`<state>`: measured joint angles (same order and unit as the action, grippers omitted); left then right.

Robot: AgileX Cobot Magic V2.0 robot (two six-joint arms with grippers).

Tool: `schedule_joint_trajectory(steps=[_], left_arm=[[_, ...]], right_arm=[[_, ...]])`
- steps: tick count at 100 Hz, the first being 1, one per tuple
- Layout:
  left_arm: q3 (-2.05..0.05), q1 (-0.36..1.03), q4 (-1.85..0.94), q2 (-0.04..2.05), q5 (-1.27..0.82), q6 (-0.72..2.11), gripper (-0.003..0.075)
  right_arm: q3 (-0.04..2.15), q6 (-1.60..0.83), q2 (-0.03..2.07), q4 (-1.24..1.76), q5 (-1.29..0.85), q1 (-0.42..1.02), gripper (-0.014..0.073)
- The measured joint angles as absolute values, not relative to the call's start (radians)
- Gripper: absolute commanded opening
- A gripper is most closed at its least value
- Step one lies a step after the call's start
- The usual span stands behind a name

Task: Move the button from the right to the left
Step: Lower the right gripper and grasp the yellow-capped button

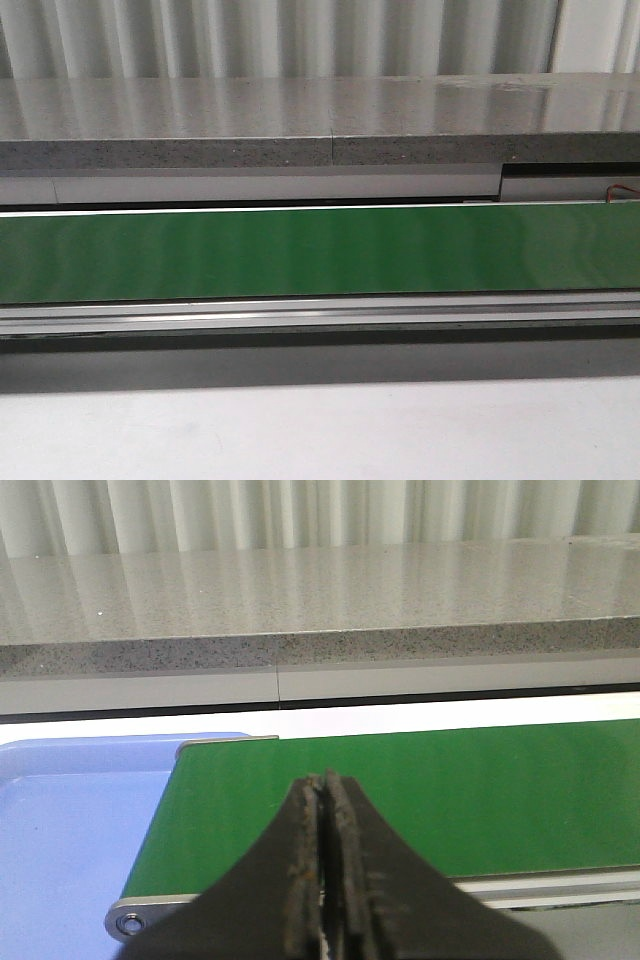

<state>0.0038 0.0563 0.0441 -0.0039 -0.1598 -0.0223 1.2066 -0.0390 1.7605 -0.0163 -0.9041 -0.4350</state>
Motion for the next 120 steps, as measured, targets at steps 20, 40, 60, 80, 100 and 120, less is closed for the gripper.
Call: schedule_joint_trajectory(steps=[20, 40, 60, 80, 100, 120], left_arm=[[0.004, 0.056, 0.044, -0.004, -0.160, -0.022, -0.0020], [0.004, 0.056, 0.044, -0.004, -0.160, -0.022, -0.0020], [0.004, 0.056, 0.044, -0.004, -0.160, -0.022, -0.0020], [0.004, 0.056, 0.044, -0.004, -0.160, -0.022, -0.0020], [0.004, 0.056, 0.044, -0.004, -0.160, -0.022, -0.0020], [0.004, 0.056, 0.044, -0.004, -0.160, -0.022, -0.0020]], right_arm=[[1.238, -0.093, 1.841, 0.015, -0.887, -0.435, 0.0551], [1.247, -0.124, 1.908, 0.019, -0.856, -0.435, 0.0548], [1.249, -0.128, 1.954, 0.023, -0.834, -0.435, 0.0358], [1.249, -0.135, 1.953, 0.033, -0.826, -0.435, 0.0243], [1.249, -0.138, 1.943, 0.031, -0.819, -0.435, 0.0243], [1.249, -0.138, 1.825, 0.029, -0.829, -0.433, 0.0243]])
